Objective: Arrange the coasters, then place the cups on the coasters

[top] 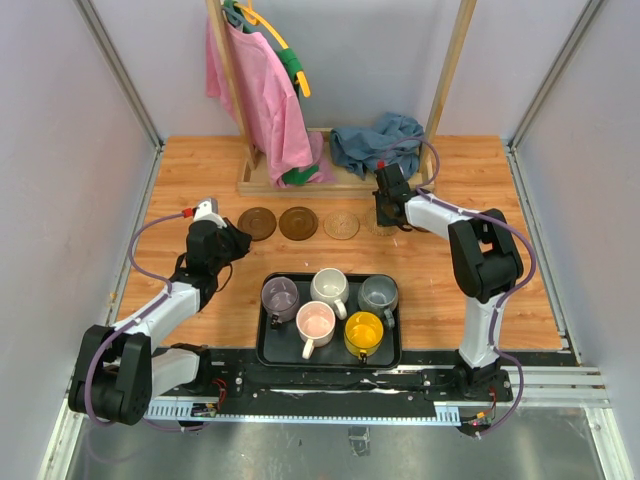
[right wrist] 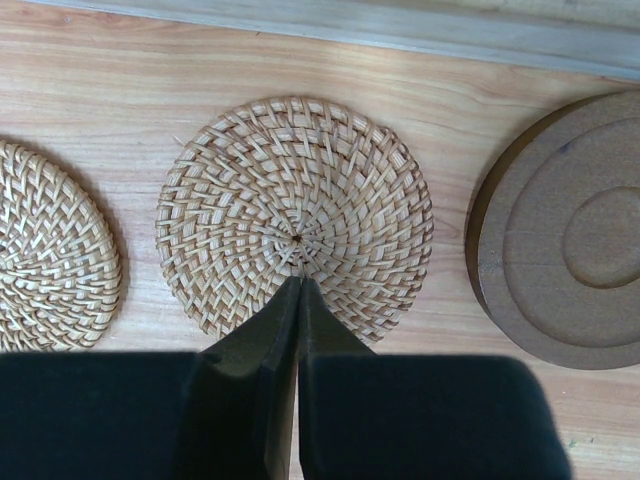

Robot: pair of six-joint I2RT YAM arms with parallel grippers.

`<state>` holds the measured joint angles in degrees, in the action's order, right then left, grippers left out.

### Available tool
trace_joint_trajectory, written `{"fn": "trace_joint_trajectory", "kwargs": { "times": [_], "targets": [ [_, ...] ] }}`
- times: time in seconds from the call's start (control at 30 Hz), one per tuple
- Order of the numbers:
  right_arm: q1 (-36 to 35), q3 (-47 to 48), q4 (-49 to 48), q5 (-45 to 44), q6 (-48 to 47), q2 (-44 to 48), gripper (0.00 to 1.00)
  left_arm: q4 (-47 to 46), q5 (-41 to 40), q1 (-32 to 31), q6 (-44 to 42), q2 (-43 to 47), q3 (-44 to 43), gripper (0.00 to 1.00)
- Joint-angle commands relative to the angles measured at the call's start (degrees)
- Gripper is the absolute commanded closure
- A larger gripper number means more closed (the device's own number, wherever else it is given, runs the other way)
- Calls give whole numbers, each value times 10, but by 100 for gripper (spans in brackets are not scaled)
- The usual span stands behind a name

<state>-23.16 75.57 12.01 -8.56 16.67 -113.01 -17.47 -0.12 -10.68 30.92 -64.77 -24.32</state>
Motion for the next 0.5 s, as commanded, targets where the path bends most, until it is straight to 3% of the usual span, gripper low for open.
{"fn": "trace_joint_trajectory", "kwargs": {
  "times": [0.0, 0.47],
  "targets": [
    [-10, -29, 66, 6, 9, -8, 98, -15, 1, 2, 0, -5, 0, 93],
    [-20, -42, 72, 2, 19, 16, 98, -18, 2, 2, 5, -7, 3, 93]
  ]
}}
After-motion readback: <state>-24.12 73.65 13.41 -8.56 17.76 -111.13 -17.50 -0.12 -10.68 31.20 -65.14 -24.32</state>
